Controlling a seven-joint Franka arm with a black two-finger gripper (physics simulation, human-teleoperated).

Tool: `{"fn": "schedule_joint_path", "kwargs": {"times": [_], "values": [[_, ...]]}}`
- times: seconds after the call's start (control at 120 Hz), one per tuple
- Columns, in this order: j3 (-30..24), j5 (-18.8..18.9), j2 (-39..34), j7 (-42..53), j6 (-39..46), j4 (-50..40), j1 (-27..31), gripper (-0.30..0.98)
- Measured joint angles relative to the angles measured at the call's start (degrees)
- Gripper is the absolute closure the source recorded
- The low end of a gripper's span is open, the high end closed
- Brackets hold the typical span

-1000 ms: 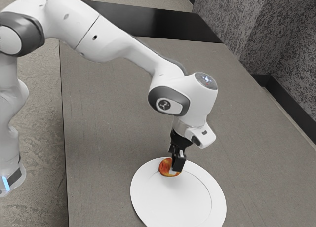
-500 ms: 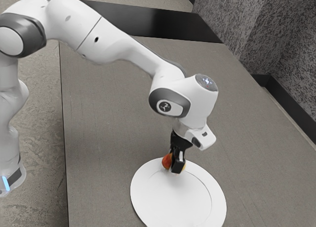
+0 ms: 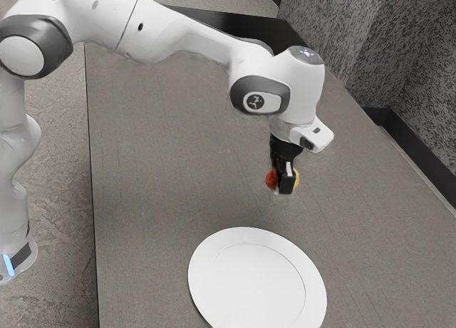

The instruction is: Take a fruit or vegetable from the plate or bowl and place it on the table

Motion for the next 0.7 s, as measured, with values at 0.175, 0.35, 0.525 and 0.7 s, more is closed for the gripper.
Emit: {"fn": "schedule_joint_path", "kwargs": {"times": [0.175,0.35,0.525,0.7], "values": [[2.21,0.45,1.42,2.21,-0.12,2.36,1.89,0.46],[4.42,0.53,2.43,4.12,-0.01,2.50,1.29,0.46],[5.27,0.54,3.07,5.64,0.12,2.57,2.11,0.42],[5.27,0.26,3.08,6.90,0.11,2.51,1.83,0.12]]}}
